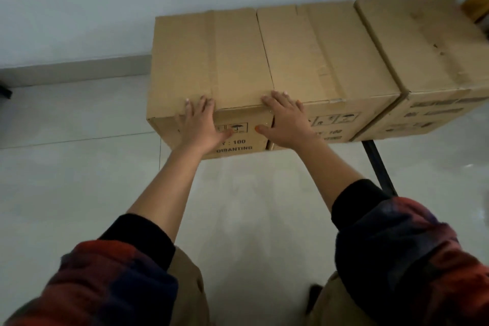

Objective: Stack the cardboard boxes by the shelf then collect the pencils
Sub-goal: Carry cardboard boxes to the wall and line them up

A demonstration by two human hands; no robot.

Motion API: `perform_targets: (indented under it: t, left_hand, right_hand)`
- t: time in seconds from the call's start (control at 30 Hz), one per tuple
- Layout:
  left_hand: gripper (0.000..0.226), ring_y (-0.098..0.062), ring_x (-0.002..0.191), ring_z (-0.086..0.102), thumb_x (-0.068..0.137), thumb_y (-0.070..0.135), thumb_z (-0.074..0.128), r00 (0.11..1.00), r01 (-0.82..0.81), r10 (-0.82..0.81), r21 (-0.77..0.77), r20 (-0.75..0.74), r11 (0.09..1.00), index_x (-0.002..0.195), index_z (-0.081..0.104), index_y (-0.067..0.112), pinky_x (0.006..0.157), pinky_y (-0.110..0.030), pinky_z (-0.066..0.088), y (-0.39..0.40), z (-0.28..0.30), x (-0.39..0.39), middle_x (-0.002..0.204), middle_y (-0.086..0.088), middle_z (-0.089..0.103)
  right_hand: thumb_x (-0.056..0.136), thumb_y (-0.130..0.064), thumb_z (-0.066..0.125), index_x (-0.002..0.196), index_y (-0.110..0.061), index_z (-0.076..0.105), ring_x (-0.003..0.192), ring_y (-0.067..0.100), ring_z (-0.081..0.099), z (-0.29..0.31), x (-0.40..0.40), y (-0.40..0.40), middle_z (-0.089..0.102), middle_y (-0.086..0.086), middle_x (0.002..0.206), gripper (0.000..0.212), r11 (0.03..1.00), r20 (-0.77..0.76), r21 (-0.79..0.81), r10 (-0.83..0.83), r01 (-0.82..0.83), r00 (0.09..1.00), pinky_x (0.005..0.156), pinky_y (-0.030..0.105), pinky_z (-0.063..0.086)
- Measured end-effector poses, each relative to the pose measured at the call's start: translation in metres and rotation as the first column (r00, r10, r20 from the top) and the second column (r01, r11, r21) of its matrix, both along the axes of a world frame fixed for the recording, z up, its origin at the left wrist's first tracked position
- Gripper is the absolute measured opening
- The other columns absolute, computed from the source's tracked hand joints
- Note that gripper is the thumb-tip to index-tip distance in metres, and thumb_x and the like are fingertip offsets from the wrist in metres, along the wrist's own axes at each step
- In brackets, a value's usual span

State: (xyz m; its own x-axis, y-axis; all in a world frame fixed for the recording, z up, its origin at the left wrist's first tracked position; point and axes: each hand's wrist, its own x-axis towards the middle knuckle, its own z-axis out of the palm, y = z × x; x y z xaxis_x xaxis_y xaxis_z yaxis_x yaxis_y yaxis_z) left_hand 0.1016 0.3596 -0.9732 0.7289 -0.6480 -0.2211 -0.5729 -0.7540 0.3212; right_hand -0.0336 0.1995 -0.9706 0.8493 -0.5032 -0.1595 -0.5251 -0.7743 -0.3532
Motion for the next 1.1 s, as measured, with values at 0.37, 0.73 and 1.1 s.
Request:
perform_targets:
  t: [0.37, 0.73, 1.1]
  left_hand:
    - [0.053, -0.016, 0.110, 0.052, 0.091, 0.031, 0.066, 0.885, -0.050, 0.057, 0.027, -0.462, 0.998, 0.140, 0.049, 0.023, 0.084, -0.023, 0.032, 0.017, 0.245, -0.083, 0.126, 0.007, 0.054]
    - [0.052, -0.021, 0.137, 0.041, 0.092, 0.032, 0.065, 0.893, -0.137, 0.068, -0.126, -0.444, 0.982, 0.141, 0.049, 0.020, 0.101, -0.024, 0.030, 0.026, 0.486, -0.146, 0.148, -0.002, 0.045]
    - [0.051, -0.017, 0.137, 0.039, 0.093, 0.031, 0.064, 0.913, -0.083, -0.037, -0.272, -0.407, 0.959, 0.141, 0.049, 0.020, 0.104, -0.024, 0.027, 0.068, 0.557, -0.224, 0.148, 0.001, 0.043]
  right_hand:
    - [0.098, -0.021, 0.056, 0.128, -0.013, 0.062, 0.126, 0.022, 0.052, 0.220, -0.092, 0.021, 0.059, 0.006, 0.134, 0.032, 0.749, -0.197, 0.582, -0.246, 0.315, 0.949, 0.101, 0.031, 0.039]
    - [0.097, -0.031, 0.056, 0.136, -0.020, 0.052, 0.127, 0.023, 0.047, 0.468, -0.171, 0.025, 0.052, 0.004, 0.140, 0.040, 0.719, -0.183, 0.578, -0.347, 0.386, 0.920, 0.092, 0.027, 0.035]
    - [0.097, -0.031, 0.056, 0.137, -0.022, 0.051, 0.130, 0.022, 0.045, 0.552, -0.239, 0.088, 0.050, 0.003, 0.142, 0.041, 0.714, -0.028, 0.553, -0.500, 0.430, 0.866, 0.092, 0.026, 0.033]
